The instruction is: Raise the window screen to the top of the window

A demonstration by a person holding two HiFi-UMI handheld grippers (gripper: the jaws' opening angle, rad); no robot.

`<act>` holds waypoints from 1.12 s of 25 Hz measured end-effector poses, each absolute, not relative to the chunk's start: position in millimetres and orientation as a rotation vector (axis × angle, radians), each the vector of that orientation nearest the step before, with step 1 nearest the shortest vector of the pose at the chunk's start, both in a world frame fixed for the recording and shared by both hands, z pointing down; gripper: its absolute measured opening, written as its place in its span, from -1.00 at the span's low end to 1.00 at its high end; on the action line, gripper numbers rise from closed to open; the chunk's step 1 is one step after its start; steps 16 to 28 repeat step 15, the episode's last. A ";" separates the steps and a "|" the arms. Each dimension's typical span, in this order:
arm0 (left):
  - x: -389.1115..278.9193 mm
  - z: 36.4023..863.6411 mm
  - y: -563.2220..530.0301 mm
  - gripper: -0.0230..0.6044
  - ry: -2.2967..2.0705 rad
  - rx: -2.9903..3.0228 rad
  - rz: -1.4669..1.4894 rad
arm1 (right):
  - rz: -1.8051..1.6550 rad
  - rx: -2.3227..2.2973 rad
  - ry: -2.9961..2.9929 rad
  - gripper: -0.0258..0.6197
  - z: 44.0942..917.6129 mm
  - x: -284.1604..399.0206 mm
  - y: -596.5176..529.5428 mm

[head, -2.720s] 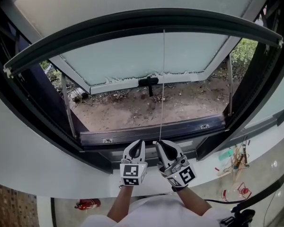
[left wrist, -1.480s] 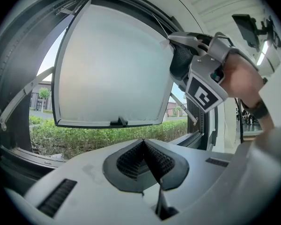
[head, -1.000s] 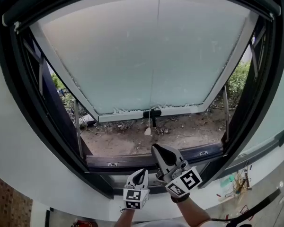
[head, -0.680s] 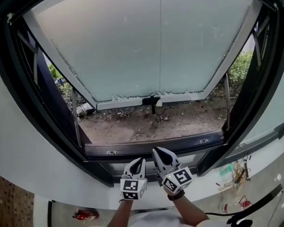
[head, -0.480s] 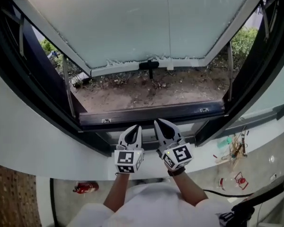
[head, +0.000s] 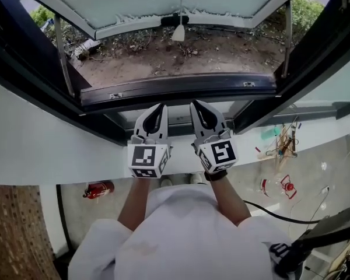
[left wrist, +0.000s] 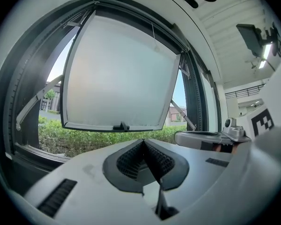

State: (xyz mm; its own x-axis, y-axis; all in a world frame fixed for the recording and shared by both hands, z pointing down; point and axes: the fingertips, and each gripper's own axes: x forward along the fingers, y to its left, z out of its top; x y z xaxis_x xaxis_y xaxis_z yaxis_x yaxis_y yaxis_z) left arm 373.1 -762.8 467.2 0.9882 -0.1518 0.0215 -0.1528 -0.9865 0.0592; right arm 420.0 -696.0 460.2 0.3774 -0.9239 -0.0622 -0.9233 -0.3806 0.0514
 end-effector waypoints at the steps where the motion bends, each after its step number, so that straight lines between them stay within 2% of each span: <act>1: 372.0 468.9 -761.6 -0.92 -0.237 3.068 0.031 | -0.123 2.599 -1.742 -0.91 462.0 419.2 -694.7; 28: 361.0 479.7 -756.3 -0.92 -0.259 3.044 0.054 | -0.116 2.629 -1.716 -0.91 470.0 415.6 -678.4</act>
